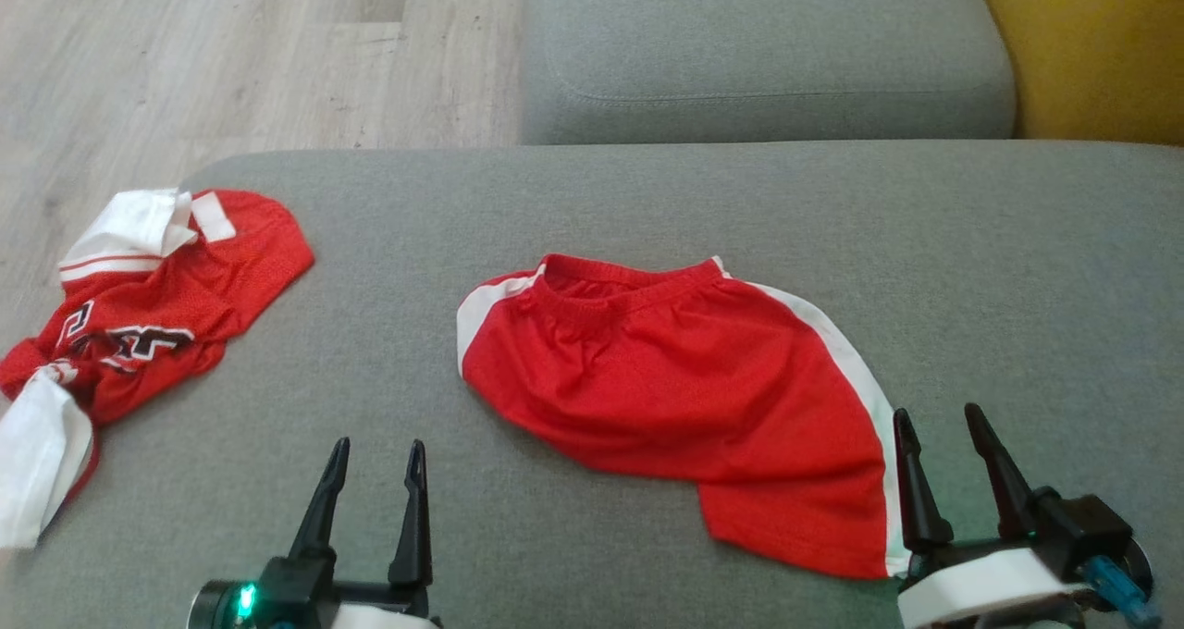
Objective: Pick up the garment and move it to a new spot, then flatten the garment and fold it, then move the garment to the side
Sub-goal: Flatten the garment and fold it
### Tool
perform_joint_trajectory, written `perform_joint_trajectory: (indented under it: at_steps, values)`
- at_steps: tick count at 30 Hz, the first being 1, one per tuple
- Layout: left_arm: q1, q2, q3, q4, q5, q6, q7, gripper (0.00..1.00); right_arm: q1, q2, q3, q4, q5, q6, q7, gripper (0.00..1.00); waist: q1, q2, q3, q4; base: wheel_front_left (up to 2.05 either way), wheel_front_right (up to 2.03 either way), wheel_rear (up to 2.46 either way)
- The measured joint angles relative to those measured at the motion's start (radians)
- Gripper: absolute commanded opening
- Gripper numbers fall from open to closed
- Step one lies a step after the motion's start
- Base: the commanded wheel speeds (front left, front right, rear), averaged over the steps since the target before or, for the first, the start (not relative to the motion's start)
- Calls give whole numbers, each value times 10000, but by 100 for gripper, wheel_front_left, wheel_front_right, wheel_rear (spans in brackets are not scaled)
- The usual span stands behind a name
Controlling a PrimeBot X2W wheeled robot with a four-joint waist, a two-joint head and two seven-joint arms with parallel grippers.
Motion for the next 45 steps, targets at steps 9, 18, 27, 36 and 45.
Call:
perform_joint_trajectory:
  at_steps: [9,18,27,36,45]
  values:
    - [-173,-4,-33,295,61,-176,0,100,-16,0,165,25,71,0,0,100,0,0,68,-458,0,0,0]
    - [-2410,-19,-880,2004,48,-564,0,100,-191,-2,407,-115,23,0,0,100,1,0,626,-1046,0,0,0]
    - [-6592,-96,-2008,4828,-487,-719,309,100,-1580,-4,640,-552,-130,0,0,100,4,0,2190,-1887,0,0,0]
    - [-9319,-167,-2936,7055,-819,-663,1839,100,-2148,-6,955,-671,31,0,0,100,3,-1,3684,-3064,0,0,0]
    - [-9913,-151,-3409,8044,-1601,-986,2213,100,-2321,-6,988,-709,309,0,0,100,1,-1,4326,-4120,0,0,0]
